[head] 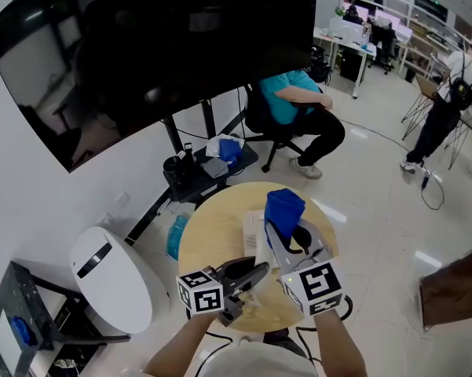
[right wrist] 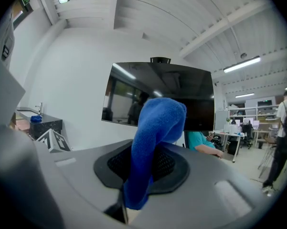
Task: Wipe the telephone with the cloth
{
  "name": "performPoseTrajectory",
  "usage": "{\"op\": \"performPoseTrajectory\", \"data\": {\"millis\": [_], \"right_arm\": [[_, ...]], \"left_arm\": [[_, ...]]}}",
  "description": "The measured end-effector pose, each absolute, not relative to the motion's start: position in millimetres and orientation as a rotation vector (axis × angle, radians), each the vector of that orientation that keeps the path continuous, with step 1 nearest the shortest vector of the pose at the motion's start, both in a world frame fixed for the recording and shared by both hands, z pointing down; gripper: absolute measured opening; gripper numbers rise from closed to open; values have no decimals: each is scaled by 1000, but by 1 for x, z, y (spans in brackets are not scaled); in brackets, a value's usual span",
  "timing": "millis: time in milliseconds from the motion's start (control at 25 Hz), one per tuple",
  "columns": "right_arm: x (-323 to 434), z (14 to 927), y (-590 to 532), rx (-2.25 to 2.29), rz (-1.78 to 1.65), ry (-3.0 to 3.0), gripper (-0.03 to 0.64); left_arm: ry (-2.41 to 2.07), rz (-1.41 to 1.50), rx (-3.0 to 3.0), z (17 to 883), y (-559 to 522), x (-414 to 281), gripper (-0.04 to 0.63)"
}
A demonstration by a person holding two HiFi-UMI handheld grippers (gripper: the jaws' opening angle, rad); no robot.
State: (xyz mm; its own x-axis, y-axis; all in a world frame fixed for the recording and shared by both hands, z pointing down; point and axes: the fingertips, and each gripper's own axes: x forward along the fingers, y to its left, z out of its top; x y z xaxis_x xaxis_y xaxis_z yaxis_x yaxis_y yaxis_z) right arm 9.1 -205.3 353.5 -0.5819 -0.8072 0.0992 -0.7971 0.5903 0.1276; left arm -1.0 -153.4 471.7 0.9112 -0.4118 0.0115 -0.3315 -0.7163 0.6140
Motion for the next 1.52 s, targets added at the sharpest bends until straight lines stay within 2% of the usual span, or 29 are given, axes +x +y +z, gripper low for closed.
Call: {"op": "performPoseTrajectory", "data": {"millis": [560, 1520], "right_arm": [[4, 355, -215, 1354, -125, -2649, 61], [-9, 385, -170, 1301, 22, -2712, 61]], "left_arm": [[-505, -184, 2460, 460, -147, 5, 89], [-597, -462, 2319, 423, -183, -33, 87]]}}
